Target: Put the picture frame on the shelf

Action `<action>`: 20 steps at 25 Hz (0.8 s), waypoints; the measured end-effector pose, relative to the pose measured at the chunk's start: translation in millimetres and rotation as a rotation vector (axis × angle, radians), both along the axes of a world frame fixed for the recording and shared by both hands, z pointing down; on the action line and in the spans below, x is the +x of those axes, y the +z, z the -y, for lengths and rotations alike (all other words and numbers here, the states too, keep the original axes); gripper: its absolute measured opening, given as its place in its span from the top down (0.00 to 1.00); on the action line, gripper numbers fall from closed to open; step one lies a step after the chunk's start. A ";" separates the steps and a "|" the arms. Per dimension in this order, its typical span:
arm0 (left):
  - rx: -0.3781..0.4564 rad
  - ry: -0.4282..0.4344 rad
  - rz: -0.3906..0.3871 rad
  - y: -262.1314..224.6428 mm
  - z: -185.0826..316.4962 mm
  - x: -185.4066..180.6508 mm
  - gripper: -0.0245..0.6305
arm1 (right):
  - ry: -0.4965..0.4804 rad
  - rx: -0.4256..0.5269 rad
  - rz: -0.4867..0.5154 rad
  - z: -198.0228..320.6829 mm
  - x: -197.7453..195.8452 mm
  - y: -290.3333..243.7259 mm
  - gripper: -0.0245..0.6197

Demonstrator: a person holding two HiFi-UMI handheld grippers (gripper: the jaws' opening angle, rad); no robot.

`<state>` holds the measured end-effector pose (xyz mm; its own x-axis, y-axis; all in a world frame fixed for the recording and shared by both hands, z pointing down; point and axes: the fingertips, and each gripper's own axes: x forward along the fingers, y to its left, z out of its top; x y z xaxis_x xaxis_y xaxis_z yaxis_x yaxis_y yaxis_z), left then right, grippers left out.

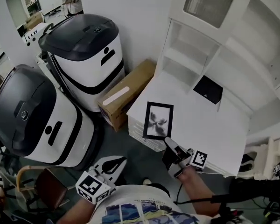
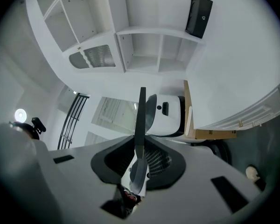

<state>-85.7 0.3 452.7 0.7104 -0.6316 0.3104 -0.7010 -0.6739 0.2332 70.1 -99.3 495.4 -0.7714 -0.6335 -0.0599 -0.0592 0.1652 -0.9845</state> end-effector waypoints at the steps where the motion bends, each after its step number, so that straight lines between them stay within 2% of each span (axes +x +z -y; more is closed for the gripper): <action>1: -0.001 0.025 -0.002 -2.9 12.0 -9.2 0.94 | 0.029 -0.003 0.000 11.9 -5.8 -4.0 0.83; 6: 0.028 0.158 -0.002 -12.9 57.1 -50.3 0.94 | 0.214 0.006 0.000 68.9 -16.4 -17.0 0.83; 9: 0.035 0.204 0.007 -8.5 75.5 -72.3 0.94 | 0.309 0.023 -0.017 102.2 -11.7 -21.7 0.83; 14: 0.027 0.175 -0.011 -6.0 107.3 -91.3 0.94 | 0.409 0.030 -0.038 161.6 10.9 -35.0 0.83; 20: 0.047 0.129 0.000 -16.1 151.8 -87.0 0.94 | 0.476 0.055 -0.078 246.5 47.0 -52.4 0.83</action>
